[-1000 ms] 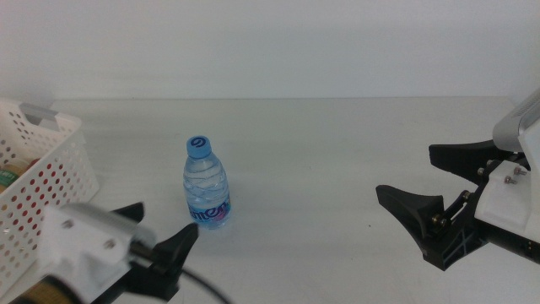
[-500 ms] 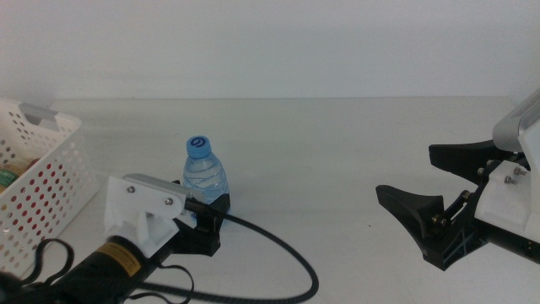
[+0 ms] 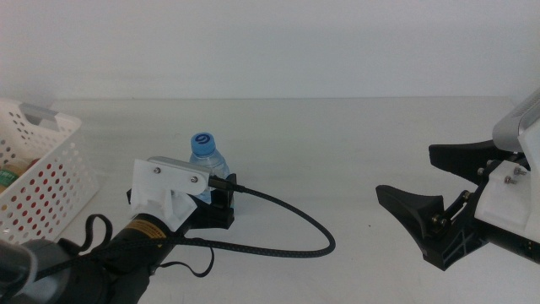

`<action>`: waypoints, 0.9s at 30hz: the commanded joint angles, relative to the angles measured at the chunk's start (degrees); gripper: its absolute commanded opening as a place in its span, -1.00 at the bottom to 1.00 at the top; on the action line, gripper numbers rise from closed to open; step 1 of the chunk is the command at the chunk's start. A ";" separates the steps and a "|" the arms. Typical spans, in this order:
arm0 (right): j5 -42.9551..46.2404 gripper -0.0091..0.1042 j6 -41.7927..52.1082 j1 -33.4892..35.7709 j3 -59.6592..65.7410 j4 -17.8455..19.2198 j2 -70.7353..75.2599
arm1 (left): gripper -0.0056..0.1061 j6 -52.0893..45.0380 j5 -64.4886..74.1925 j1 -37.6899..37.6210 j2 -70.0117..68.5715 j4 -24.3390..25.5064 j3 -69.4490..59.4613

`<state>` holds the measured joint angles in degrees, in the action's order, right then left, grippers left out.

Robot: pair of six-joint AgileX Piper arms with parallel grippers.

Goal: Use arms to grab the bottles and put them into the dustbin to the left of the table.

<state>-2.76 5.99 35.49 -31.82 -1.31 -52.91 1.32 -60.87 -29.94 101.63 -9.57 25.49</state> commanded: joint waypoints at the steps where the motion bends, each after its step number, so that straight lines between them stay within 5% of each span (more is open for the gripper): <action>1: 4.25 0.41 0.70 0.18 -1.48 0.35 0.75 | 0.71 0.03 -6.49 -0.10 -0.79 -1.00 1.38; 5: 4.25 0.41 0.70 0.18 -1.48 0.35 0.75 | 0.65 -0.09 -9.65 -0.15 0.74 -1.44 1.22; 8: 4.25 0.41 0.70 0.18 -1.48 0.35 0.75 | 0.40 -0.09 -11.90 -0.15 1.28 -1.70 1.22; 13: 4.25 0.41 0.70 0.18 -1.48 0.35 0.75 | -0.52 0.20 -13.61 -0.15 1.25 -1.37 1.22; 14: 4.25 0.41 0.70 0.18 -1.48 0.35 0.75 | -0.99 0.20 -14.20 -0.15 -0.43 -0.89 0.30; 27: 4.25 0.41 0.70 0.18 -1.48 0.35 0.75 | -0.99 -3.47 20.05 -0.13 -30.23 -1.95 0.68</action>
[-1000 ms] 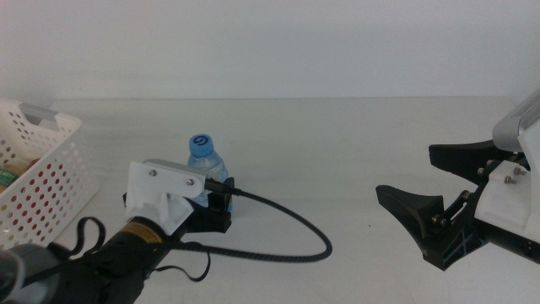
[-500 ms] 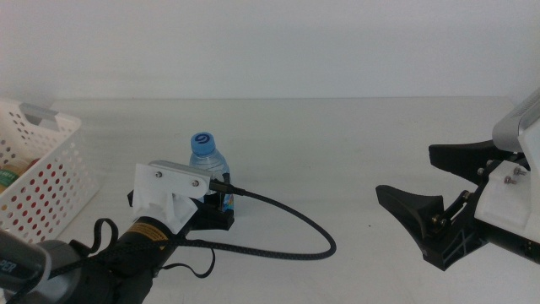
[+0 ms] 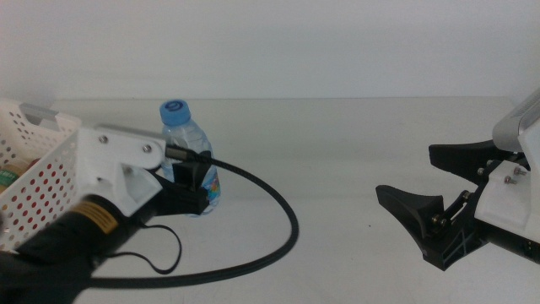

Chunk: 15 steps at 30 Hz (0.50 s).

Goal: Use arms to grab the bottles and put them into the dustbin to the left of the table.

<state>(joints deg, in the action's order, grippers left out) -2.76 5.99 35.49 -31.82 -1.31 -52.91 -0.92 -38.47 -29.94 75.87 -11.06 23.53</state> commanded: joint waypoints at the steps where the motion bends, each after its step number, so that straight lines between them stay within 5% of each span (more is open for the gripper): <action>1: 4.25 0.41 0.70 0.18 -1.48 0.35 0.75 | -0.99 -3.33 1.84 -0.13 -6.50 -1.19 3.90; 8: 4.25 0.41 0.70 0.18 -1.48 0.35 0.75 | -0.99 -17.45 25.69 -0.09 -12.68 -9.60 14.86; 15: 4.25 0.41 0.70 0.18 -1.48 0.35 0.75 | -0.99 -19.08 51.84 5.40 -12.32 -13.14 25.76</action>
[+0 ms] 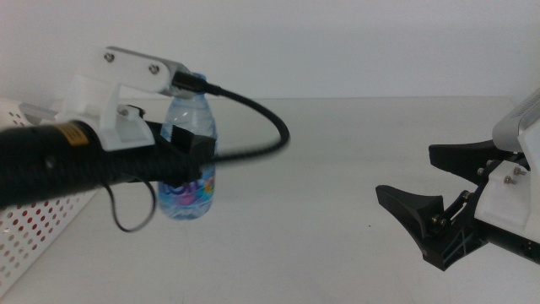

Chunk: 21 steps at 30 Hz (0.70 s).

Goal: Use arms to grab the bottles and put them into the dustbin to the left of the table.

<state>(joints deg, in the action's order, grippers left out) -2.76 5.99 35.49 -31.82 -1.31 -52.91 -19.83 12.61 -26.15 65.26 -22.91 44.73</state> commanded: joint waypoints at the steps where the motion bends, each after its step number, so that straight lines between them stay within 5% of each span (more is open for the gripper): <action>1: 4.25 0.41 0.70 0.18 -1.48 0.35 0.75 | -0.99 -0.17 3.77 2.70 -1.64 -1.29 5.87; 9: 4.25 0.41 0.70 0.18 -1.48 0.35 0.75 | -0.99 0.82 27.58 15.25 -0.74 -0.09 15.74; 21: 4.25 0.41 0.70 0.18 -1.48 0.30 0.75 | -0.99 -1.05 58.17 35.08 4.71 12.62 33.76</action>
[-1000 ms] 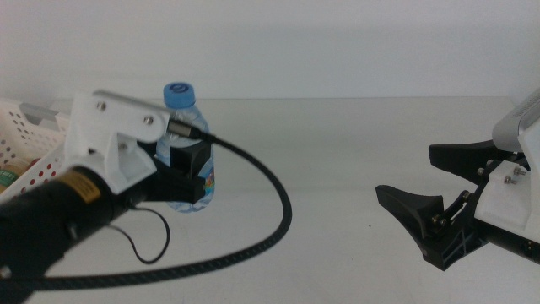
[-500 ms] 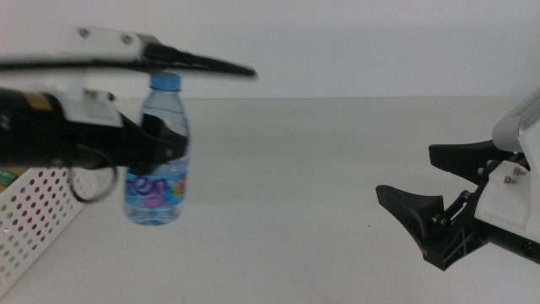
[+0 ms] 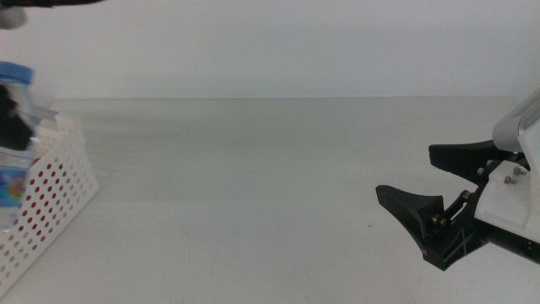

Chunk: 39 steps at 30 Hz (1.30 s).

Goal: Use arms to grab the bottles and put them into the dustbin to the left of the table.

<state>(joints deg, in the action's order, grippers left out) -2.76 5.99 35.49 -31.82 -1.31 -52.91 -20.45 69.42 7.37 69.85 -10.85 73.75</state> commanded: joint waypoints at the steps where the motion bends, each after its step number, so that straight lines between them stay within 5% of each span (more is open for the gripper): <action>1: 4.25 0.41 0.70 0.18 -1.48 0.30 0.75 | -0.99 -0.67 3.46 2.32 1.37 1.46 6.30; 18: 4.25 0.41 0.70 0.18 -1.48 0.30 0.75 | -0.99 -4.04 5.81 9.79 18.09 10.22 17.67; 31: 4.25 0.41 0.70 0.18 -1.48 0.30 0.75 | -0.97 -3.93 -1.64 10.67 25.35 10.85 17.67; 35: 4.25 0.41 0.70 0.18 -1.48 0.30 0.75 | -0.77 -4.00 -2.57 10.67 26.98 12.04 17.67; 39: 4.25 0.41 0.70 0.18 -1.48 0.30 0.75 | -0.29 -4.00 -3.27 10.67 27.89 12.92 17.67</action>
<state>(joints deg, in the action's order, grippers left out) -2.76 5.99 35.49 -31.82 -1.31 -52.85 -24.55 68.12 18.00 100.59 1.43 89.12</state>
